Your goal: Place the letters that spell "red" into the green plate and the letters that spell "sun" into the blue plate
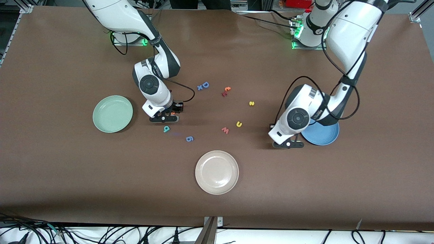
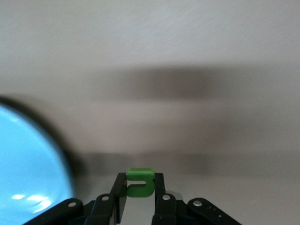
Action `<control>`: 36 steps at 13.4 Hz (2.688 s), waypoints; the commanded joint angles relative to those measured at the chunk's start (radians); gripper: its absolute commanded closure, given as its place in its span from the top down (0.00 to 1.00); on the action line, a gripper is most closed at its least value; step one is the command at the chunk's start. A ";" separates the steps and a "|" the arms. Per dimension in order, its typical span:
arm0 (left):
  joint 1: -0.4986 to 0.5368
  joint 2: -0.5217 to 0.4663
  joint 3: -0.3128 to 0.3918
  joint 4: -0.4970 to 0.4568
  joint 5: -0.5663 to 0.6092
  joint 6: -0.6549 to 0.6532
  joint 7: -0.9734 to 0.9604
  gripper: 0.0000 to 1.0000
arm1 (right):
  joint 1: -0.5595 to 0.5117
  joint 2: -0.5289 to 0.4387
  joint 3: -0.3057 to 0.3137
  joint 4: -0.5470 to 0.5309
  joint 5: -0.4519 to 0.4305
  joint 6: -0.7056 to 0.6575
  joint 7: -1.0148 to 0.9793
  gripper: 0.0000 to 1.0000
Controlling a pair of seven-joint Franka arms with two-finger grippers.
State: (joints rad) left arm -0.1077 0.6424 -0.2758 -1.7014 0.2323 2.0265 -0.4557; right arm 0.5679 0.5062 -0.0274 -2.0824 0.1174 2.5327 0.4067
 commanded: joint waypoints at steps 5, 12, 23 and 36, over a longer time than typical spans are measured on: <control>0.106 -0.036 0.000 -0.015 0.035 -0.253 0.202 0.14 | 0.003 -0.006 -0.002 -0.011 0.018 -0.003 -0.049 0.06; 0.158 -0.015 0.003 0.009 0.125 -0.235 0.284 1.00 | 0.003 -0.132 -0.106 0.033 0.016 -0.228 -0.078 0.05; 0.154 -0.078 -0.229 -0.150 -0.114 0.111 -0.086 1.00 | -0.106 -0.060 -0.474 0.050 0.013 -0.417 -0.495 0.05; 0.036 -0.176 -0.287 -0.474 0.090 0.489 -0.518 1.00 | -0.039 -0.092 -0.460 0.074 0.081 -0.417 -0.419 0.98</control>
State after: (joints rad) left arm -0.0685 0.4913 -0.5665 -2.1425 0.2786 2.4883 -0.9404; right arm 0.4775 0.4732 -0.4876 -2.0062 0.1793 2.1381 -0.0790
